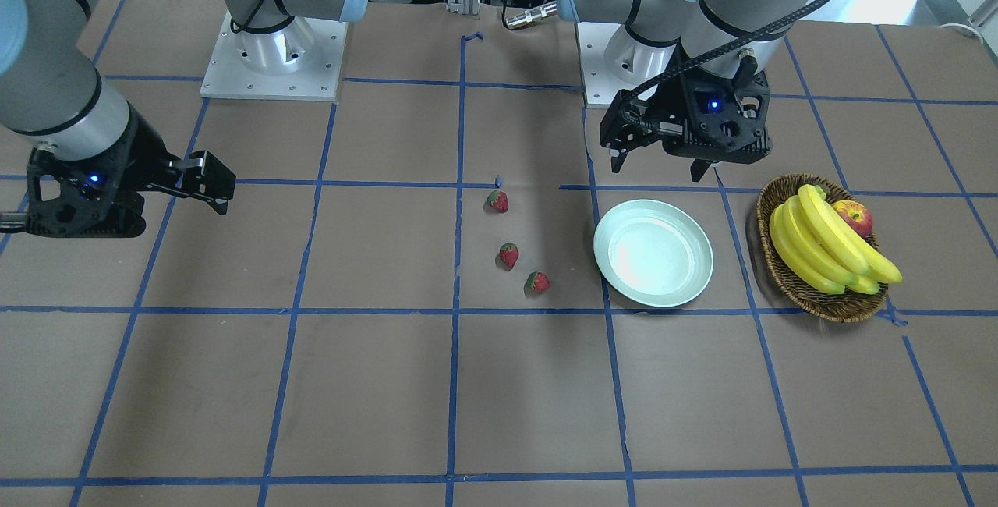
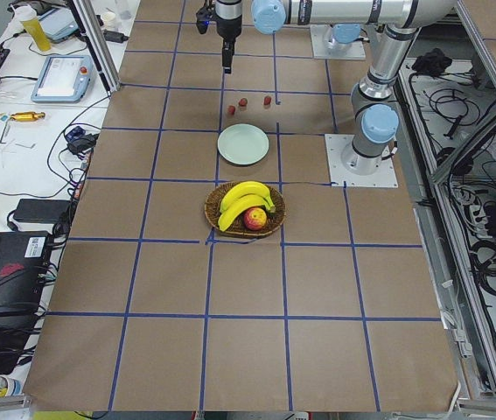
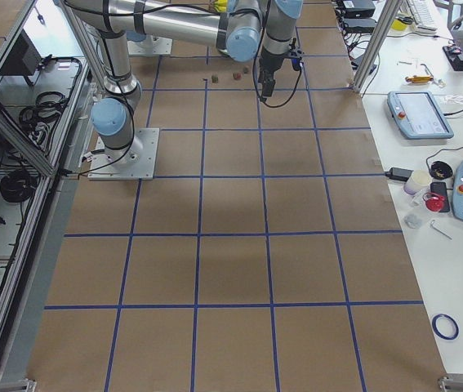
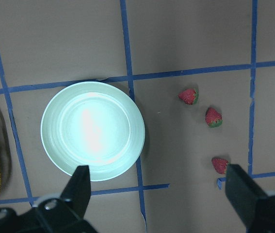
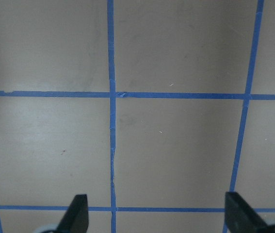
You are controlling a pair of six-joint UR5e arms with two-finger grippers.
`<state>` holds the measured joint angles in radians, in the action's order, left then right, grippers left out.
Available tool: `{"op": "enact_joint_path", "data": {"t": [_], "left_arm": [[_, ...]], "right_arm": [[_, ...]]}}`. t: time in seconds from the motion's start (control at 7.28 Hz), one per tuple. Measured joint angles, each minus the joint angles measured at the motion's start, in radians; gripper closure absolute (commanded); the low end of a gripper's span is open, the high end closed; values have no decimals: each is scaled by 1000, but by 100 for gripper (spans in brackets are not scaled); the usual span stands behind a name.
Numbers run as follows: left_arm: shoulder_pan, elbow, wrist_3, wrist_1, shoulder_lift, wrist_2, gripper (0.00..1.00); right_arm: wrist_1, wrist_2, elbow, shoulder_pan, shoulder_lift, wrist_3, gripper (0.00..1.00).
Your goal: Collect all strawberries into plate
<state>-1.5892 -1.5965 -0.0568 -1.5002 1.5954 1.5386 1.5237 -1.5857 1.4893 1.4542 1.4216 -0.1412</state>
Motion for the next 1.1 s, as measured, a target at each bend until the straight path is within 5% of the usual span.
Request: {"op": "enact_joint_path", "data": {"t": [0.55,1.1], "left_arm": [[0,0,1,0,1,0,0],[0,0,2,0,4,-1,0]], "right_arm": [[-44,0,-37,9,60,-13,0],[-12,-4,26,62,112,-10,0]]}}
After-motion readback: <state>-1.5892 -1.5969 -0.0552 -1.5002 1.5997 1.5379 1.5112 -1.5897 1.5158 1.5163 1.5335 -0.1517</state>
